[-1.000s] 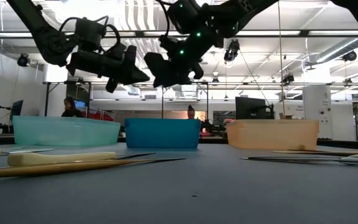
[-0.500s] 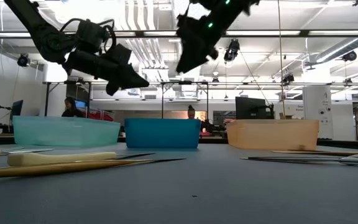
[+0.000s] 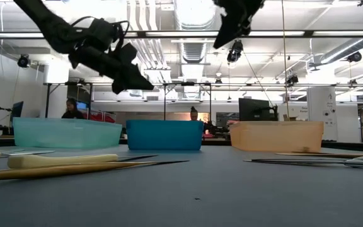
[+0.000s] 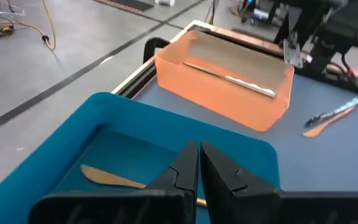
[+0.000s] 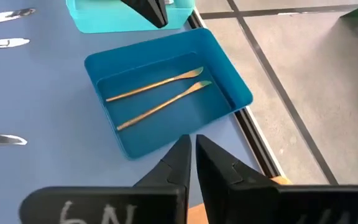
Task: Sort silverware by color (type)
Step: Put the yellow knife into the green bin
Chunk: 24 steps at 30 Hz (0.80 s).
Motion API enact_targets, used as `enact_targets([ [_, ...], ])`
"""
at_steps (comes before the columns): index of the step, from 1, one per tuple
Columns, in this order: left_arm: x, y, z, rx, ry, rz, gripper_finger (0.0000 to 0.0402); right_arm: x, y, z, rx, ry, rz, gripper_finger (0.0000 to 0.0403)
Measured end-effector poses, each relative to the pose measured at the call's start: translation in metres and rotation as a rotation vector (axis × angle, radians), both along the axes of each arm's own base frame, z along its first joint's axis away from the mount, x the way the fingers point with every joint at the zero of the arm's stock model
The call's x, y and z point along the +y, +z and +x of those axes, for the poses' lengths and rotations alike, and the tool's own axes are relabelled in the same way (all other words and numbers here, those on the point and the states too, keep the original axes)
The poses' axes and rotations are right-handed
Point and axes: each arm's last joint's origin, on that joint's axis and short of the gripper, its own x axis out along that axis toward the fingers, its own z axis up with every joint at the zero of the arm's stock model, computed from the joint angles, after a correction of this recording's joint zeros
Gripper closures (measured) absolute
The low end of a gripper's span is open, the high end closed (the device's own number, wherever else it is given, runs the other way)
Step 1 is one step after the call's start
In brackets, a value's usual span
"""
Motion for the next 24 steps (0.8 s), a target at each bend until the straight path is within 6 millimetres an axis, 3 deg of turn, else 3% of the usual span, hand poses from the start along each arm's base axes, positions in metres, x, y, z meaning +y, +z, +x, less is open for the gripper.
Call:
enact_targets([
  [6, 0.000, 0.014, 0.007, 0.027, -0.018, 0.005, 0.0401, 0.006, 0.003, -0.026, -0.032, -0.026, 0.023, 0.0394],
  [12, -0.011, 0.018, 0.017, 0.010, -0.052, -0.027, 0.0401, 0.012, -0.006, -0.050, -0.058, -0.094, 0.093, 0.0394],
  [24, -0.070, 0.024, 0.030, 0.062, -0.129, -0.105, 0.0401, 0.031, -0.038, -0.062, -0.008, -0.118, 0.250, 0.0394],
])
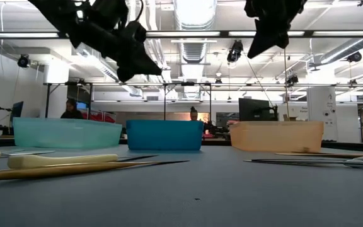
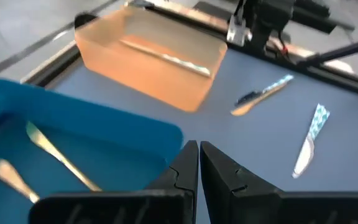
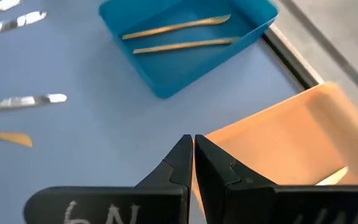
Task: Sort silverware by color (type)
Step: Put the yellow knife into the green bin
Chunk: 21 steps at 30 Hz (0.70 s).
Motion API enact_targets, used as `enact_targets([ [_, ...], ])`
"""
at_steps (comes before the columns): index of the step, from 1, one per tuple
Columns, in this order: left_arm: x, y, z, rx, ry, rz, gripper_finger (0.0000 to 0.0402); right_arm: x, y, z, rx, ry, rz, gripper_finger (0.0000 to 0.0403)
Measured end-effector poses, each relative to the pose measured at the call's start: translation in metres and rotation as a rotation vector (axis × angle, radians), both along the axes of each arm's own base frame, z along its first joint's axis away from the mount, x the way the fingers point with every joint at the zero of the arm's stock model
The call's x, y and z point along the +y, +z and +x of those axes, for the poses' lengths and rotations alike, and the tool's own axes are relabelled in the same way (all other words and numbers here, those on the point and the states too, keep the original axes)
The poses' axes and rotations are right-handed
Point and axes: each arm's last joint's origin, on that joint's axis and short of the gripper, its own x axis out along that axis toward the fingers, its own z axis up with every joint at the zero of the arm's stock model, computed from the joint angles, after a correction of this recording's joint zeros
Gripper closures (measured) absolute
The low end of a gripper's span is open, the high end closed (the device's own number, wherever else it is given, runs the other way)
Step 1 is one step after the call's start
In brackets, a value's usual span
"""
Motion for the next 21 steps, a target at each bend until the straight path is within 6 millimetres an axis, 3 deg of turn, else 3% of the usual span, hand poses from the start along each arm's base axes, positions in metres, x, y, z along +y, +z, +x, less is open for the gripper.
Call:
enact_targets([
  [12, -0.071, 0.004, -0.010, 0.128, -0.015, -0.142, 0.0402, 0.028, -0.030, 0.004, 0.013, 0.058, 0.047, 0.0394],
  [21, -0.115, -0.009, -0.013, 0.257, -0.026, -0.341, 0.0402, 0.052, -0.040, 0.009, -0.031, 0.152, 0.040, 0.0394],
])
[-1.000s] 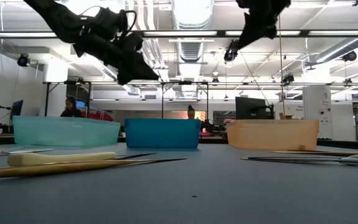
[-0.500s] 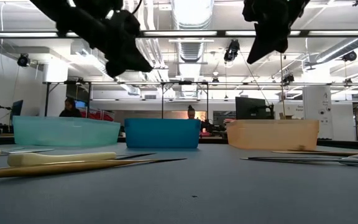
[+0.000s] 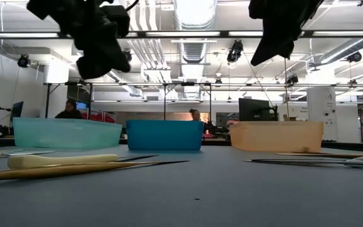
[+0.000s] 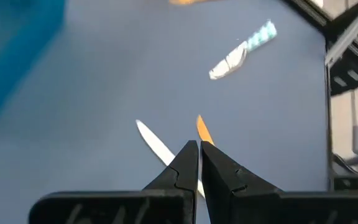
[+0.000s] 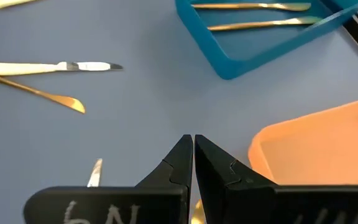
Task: Sort silverware by color (type)
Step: Put the yellow knife into the green bin
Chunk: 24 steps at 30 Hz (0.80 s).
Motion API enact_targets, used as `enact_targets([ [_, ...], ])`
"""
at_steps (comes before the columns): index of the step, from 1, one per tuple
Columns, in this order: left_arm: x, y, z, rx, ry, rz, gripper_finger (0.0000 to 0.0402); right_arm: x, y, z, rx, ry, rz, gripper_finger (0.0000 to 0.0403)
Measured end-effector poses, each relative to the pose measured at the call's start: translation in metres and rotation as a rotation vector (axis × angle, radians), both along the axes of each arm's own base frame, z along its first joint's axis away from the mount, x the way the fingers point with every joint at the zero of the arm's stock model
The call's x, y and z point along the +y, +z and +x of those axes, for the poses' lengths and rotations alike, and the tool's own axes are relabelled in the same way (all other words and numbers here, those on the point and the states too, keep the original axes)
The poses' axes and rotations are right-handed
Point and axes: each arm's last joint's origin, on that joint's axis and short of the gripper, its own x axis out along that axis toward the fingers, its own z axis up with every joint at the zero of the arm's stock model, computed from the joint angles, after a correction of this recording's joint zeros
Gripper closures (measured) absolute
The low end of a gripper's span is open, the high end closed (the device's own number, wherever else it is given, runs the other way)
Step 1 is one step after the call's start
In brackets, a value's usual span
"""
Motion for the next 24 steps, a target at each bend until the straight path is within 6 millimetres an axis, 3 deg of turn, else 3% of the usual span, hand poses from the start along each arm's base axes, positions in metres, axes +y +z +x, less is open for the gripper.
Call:
enact_targets([
  [12, -0.050, -0.023, -0.002, 0.146, 0.084, -0.151, 0.0402, 0.021, -0.001, 0.001, -0.033, 0.083, 0.000, 0.0394],
  [19, -0.070, -0.047, 0.008, 0.194, 0.162, -0.177, 0.0402, 0.025, -0.001, 0.000, -0.036, 0.078, -0.030, 0.0394],
  [24, -0.079, -0.053, 0.018, 0.202, 0.197, -0.185, 0.0401, 0.029, -0.001, 0.000, -0.036, 0.095, -0.044, 0.0394],
])
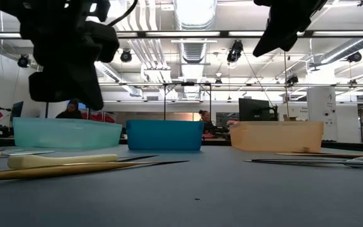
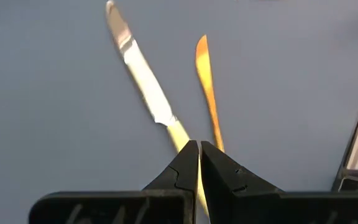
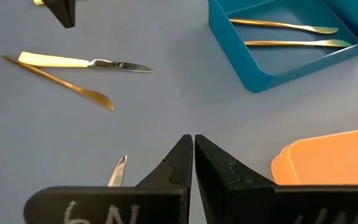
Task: Sort silverware by color (type)
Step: Put the yellow knife into the green bin
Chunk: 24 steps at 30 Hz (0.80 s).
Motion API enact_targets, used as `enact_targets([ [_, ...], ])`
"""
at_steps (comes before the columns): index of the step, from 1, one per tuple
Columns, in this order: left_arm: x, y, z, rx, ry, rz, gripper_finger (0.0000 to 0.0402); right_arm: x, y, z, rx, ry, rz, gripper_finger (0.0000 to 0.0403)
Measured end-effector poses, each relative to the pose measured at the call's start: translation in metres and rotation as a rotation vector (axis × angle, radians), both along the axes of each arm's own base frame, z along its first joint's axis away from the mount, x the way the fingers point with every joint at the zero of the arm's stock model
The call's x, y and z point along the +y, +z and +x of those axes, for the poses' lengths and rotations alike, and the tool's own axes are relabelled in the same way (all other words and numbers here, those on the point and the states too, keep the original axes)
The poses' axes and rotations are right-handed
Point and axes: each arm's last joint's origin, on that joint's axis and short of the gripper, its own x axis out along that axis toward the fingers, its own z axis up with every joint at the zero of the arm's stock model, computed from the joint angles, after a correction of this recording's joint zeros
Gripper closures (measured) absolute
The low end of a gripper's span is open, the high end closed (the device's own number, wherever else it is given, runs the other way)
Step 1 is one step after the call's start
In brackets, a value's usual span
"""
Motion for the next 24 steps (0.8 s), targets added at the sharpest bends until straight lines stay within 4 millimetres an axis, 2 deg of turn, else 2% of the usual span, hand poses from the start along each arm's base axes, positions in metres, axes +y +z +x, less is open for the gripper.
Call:
enact_targets([
  [5, -0.014, 0.002, 0.017, 0.024, 0.004, 0.044, 0.0402, 0.002, 0.000, 0.000, 0.002, 0.016, -0.007, 0.0394],
  [14, -0.030, 0.000, 0.041, 0.182, 0.011, 0.158, 0.0402, 0.003, 0.000, -0.001, 0.005, 0.040, -0.030, 0.0394],
  [20, -0.032, -0.003, 0.046, 0.238, 0.042, 0.214, 0.0399, 0.003, 0.000, -0.001, 0.005, 0.042, -0.032, 0.0394],
  [24, -0.033, -0.010, 0.049, 0.253, 0.072, 0.204, 0.0377, 0.003, 0.000, -0.001, 0.005, 0.042, -0.032, 0.0394],
])
